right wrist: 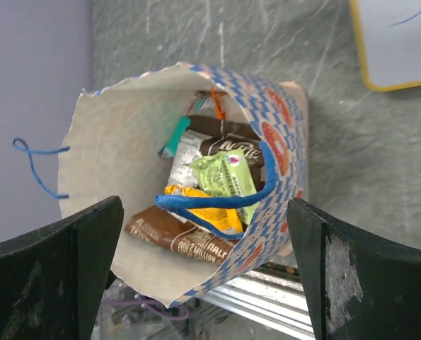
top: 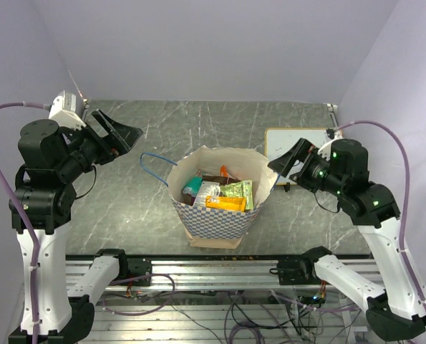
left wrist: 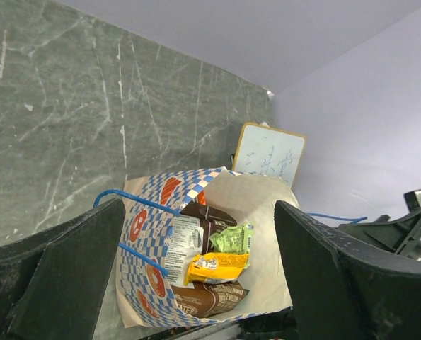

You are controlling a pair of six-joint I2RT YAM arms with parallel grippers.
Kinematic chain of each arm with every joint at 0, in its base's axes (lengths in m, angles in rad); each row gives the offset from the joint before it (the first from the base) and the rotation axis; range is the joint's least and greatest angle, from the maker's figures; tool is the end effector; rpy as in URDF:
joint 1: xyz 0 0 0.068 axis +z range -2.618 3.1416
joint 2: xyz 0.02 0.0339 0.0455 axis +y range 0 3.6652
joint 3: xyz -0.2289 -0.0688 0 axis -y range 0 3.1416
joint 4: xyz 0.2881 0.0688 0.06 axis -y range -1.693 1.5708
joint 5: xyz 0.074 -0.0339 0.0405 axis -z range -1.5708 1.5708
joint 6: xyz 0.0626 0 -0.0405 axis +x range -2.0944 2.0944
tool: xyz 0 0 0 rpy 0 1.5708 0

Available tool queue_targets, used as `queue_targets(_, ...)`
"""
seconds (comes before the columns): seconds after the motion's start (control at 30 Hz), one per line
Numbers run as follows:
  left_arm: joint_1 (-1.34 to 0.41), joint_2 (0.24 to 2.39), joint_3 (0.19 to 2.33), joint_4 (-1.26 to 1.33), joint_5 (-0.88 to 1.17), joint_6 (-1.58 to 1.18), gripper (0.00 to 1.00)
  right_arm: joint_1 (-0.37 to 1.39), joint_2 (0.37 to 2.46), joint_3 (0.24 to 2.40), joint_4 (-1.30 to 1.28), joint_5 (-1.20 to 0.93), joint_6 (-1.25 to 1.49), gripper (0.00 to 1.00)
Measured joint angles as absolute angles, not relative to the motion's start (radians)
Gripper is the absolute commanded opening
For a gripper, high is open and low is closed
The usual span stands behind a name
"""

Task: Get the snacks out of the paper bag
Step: Adjust the paper bag at the center of the board.

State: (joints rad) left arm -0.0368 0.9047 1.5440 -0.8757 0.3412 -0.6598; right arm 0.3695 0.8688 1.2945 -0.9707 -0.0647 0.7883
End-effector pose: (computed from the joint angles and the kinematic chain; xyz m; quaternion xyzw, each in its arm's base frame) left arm 0.2023 -0.0284 0.4824 -0.1373 0.7691 -0.3335 0.5277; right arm 0.2097 0.0856 0.3911 0.1655 0.8551 0.2919 0.3951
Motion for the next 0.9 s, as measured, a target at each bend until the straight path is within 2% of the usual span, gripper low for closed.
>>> queue_targets(0.27,-0.038,0.907,1.521,-0.866,0.392,-0.690,0.97,0.368,0.769,1.057,-0.624,-0.221,0.847,0.98)
queue_targets(0.53,-0.039,0.906,1.521,-0.865,0.426,-0.705,0.97,0.368,0.715,0.941,-0.373,-0.221,0.880,0.94)
queue_targets(0.9,-0.039,0.863,1.506,-0.858,0.450,-0.743,0.97,0.368,0.705,0.867,-0.167,-0.275,0.903,0.87)
